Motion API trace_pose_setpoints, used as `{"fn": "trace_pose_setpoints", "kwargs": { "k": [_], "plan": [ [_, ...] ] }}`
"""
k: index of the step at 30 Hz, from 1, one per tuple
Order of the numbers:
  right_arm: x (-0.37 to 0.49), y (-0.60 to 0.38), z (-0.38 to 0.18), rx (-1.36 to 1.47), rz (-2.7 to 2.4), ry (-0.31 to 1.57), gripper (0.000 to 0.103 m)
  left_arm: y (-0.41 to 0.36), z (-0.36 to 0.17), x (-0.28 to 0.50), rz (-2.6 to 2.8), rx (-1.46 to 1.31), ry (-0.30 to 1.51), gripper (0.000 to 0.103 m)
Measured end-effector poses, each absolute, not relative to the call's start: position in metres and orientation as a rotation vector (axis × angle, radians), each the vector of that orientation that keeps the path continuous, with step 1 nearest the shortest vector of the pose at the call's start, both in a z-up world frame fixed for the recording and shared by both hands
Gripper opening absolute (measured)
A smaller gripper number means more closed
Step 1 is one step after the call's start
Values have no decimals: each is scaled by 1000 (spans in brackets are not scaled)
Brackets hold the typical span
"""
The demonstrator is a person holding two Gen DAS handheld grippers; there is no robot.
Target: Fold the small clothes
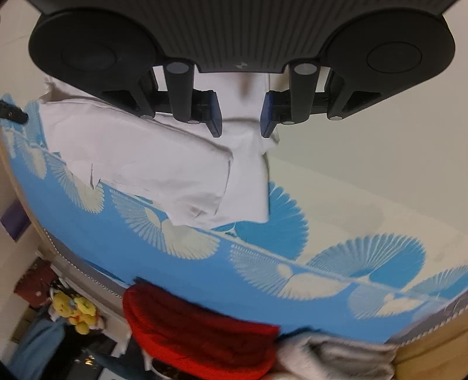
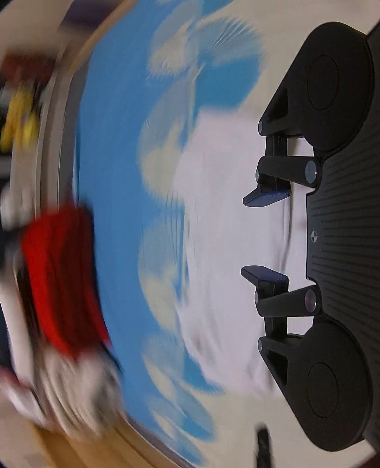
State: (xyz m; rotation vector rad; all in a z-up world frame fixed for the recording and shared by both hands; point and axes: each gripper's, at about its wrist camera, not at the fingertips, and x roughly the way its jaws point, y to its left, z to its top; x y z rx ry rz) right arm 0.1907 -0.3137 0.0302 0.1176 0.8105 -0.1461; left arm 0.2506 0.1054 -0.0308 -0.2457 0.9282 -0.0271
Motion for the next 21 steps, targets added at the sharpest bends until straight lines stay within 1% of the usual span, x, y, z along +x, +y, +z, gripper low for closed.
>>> {"fn": "trace_pose_setpoints", "kwargs": {
  "k": [1,3,5,8,11,13,16,21],
  "plan": [
    [193,-331,19,145,-228,855,46,102,-38,254,-22,-233,927,27],
    [192,-359,5,264,-292,869,46,97,-52,266,-18,-260,973,27],
    [194,-384,-8,432,-285,885,46,94,-56,278,-40,-305,955,27],
    [193,-413,-29,649,-288,877,46,85,-65,298,-23,-267,935,29],
    [200,-432,-40,750,-312,882,47,83,-79,318,7,-293,953,30],
    [209,-434,-47,809,-296,878,47,81,-87,328,30,-294,969,34],
    [220,-435,-51,855,-304,899,47,77,-95,338,39,-283,985,37],
    [226,-443,-62,891,-349,916,47,67,-102,348,32,-245,985,37]
  ]
}}
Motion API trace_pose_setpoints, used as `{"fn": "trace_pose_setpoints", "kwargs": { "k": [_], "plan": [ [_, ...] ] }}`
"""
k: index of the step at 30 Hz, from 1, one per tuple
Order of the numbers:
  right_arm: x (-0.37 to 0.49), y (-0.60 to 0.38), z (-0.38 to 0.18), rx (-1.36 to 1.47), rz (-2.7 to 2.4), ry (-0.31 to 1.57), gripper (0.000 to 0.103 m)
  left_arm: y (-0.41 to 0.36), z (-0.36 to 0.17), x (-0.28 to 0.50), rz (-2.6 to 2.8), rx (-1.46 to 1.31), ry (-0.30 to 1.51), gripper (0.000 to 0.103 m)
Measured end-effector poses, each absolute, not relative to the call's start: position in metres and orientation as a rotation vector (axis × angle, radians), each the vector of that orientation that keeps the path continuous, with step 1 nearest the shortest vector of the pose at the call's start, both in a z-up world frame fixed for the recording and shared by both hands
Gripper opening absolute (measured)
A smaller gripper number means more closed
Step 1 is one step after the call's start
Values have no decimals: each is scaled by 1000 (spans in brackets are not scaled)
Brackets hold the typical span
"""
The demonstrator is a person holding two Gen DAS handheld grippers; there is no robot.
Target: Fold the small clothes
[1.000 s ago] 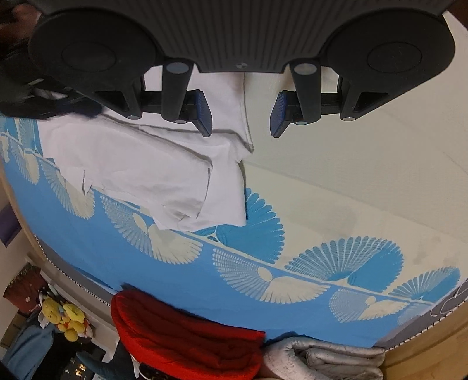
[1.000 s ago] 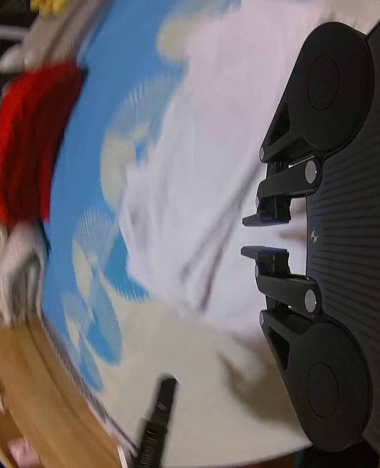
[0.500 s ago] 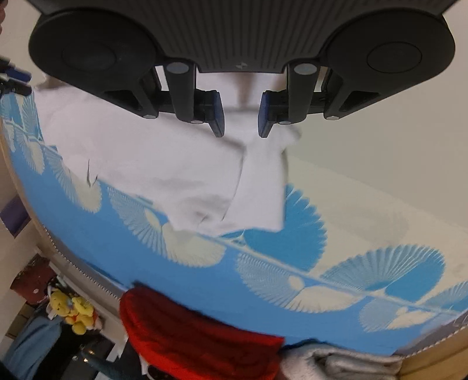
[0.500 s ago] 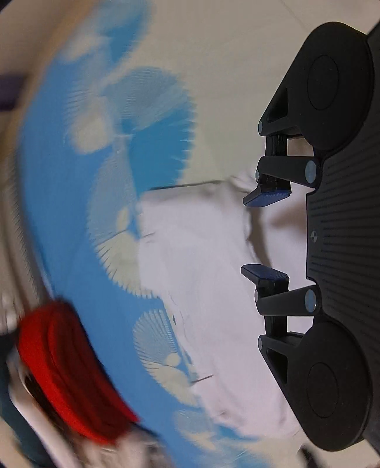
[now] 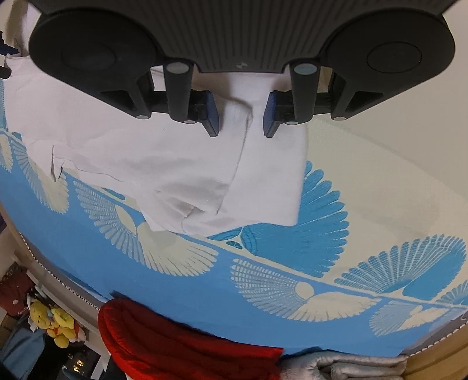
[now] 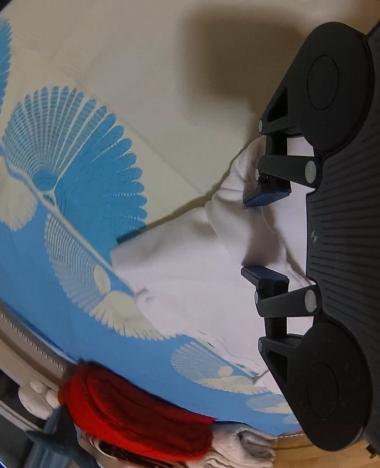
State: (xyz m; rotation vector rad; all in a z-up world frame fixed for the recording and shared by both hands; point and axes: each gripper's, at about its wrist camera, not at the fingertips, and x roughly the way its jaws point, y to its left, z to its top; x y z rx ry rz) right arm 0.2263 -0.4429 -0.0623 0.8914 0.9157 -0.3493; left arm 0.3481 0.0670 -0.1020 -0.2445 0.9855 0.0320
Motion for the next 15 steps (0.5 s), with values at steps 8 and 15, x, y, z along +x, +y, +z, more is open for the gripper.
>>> {"fn": "trace_pose_setpoints", "kwargs": {
  "k": [8,15],
  "plan": [
    [226,-448,-66,878,-379,927,42,65,-106,355,33,-237,996,26],
    [221,-448,-46,797,-411,837,4,72,-61,333,-42,-210,883,2]
  ]
}}
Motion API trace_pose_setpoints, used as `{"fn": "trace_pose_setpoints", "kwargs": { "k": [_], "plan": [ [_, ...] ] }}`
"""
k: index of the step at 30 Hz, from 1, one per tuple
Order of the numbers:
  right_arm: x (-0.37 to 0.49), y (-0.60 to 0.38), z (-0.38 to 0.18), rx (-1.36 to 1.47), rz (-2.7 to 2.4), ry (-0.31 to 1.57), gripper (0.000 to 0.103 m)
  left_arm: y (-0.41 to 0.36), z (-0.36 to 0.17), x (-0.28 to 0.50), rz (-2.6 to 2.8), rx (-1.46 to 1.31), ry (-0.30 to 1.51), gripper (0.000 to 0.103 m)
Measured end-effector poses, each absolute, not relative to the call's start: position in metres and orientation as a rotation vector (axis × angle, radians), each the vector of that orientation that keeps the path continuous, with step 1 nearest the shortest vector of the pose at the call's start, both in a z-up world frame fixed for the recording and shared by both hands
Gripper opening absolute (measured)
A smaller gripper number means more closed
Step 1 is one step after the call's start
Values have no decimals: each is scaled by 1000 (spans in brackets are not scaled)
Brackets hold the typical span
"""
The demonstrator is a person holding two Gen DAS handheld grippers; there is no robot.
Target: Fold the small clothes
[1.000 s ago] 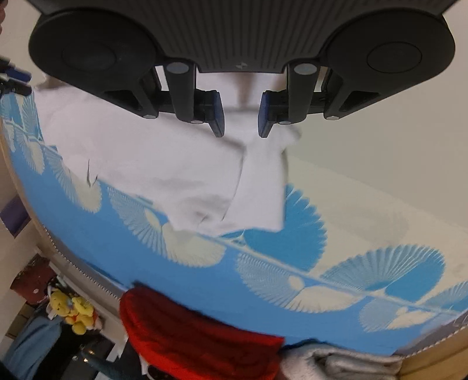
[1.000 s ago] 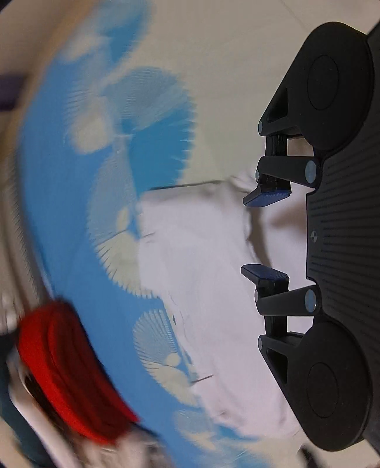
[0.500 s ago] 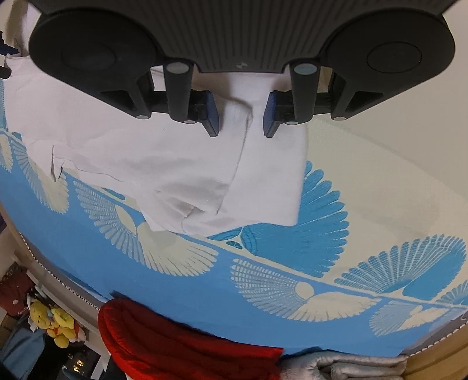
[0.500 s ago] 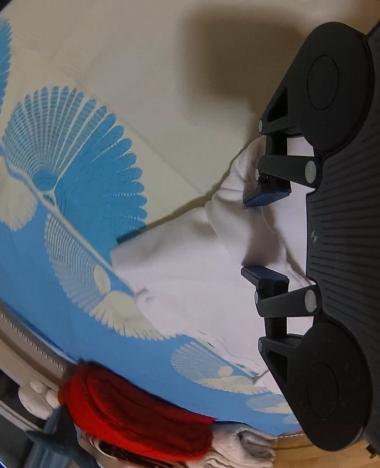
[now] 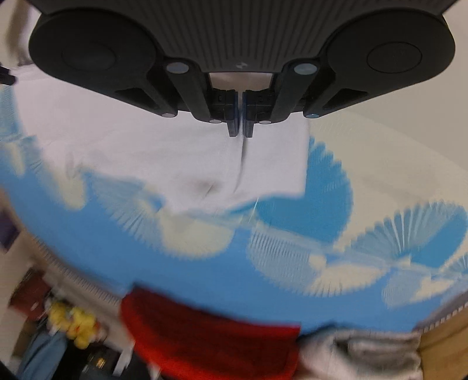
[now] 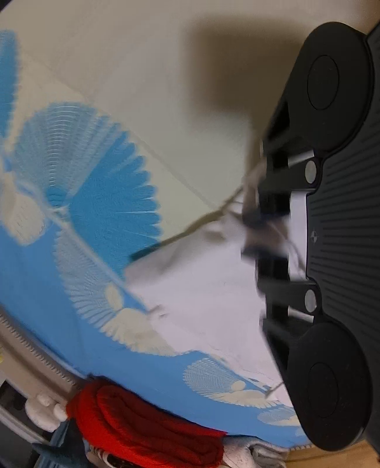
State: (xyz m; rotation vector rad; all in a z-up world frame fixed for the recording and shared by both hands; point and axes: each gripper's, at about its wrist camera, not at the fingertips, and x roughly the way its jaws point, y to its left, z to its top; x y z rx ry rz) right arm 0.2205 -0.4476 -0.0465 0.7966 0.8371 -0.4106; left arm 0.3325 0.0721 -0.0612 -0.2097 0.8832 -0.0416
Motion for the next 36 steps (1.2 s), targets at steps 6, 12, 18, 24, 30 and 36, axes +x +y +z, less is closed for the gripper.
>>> {"fn": "trace_pose_setpoints", "kwargs": {
  "k": [6,12,18,24,30,36],
  "plan": [
    [220,-452,-44,635,-575,862,0,84,-83,325,33,-153,1080,3],
    [208,-462,-29,594,-649,801,4,89,-68,323,-31,-209,1016,10],
    [237,-425,-39,513,-229,862,16,89,-95,334,-2,-212,1118,10],
    [237,-424,-72,443,-349,990,11,85,-84,327,-28,-181,1064,12],
    [219,-418,-48,434,-479,1013,14,87,-64,313,-12,-165,1104,21],
    [167,-406,35,348,-490,820,14,97,18,264,-67,-174,987,30]
  ]
}}
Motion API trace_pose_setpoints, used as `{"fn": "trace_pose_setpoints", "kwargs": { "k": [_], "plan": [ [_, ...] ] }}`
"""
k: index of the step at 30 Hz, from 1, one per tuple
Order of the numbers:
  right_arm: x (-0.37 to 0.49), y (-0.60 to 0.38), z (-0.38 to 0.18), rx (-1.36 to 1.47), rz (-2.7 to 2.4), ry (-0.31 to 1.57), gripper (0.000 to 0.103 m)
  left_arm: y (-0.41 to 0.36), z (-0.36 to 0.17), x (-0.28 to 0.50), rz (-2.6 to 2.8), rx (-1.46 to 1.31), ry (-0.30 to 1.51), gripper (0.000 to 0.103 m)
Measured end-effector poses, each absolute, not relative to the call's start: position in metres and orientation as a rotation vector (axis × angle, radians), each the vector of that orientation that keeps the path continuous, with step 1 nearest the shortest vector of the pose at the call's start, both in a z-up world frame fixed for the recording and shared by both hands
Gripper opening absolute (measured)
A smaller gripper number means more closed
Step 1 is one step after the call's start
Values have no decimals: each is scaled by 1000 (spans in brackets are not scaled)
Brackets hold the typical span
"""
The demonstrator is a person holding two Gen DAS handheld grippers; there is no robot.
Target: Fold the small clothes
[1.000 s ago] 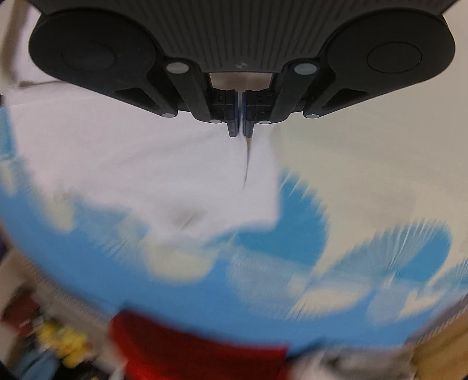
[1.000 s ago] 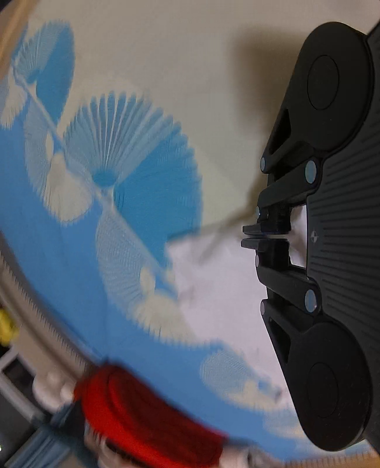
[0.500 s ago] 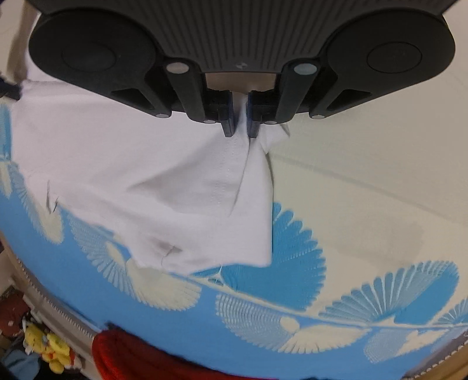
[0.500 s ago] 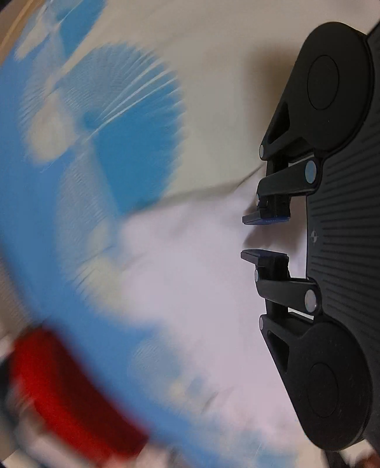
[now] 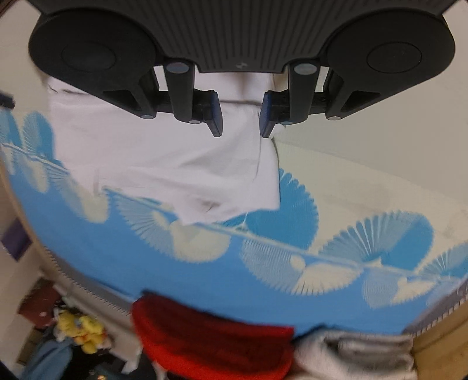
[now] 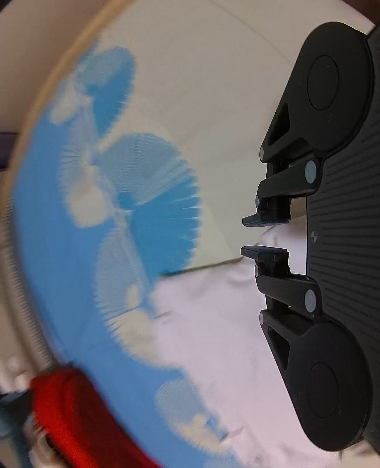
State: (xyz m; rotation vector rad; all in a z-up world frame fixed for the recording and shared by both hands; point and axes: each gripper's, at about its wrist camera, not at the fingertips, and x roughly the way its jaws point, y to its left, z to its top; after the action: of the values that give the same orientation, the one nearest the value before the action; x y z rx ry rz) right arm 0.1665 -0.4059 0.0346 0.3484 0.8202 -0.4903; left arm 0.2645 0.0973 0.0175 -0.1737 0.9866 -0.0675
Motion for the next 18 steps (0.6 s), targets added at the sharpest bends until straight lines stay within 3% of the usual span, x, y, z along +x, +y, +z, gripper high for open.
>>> {"fn": "trace_pose_setpoints", "kwargs": {
  "k": [5,8,10,18],
  "plan": [
    [90,-387,93,322,-338,696,17,95,51,190,-141,-121,953,30],
    [41,-385,95,324,-261,686,31,96,42,137,-166,-140,980,30],
    [13,-385,83,328,-243,698,35,98,24,109,-167,-139,1010,30],
    [-42,-397,-27,349,-303,925,35,121,-66,61,-82,-199,1209,30]
  ]
}}
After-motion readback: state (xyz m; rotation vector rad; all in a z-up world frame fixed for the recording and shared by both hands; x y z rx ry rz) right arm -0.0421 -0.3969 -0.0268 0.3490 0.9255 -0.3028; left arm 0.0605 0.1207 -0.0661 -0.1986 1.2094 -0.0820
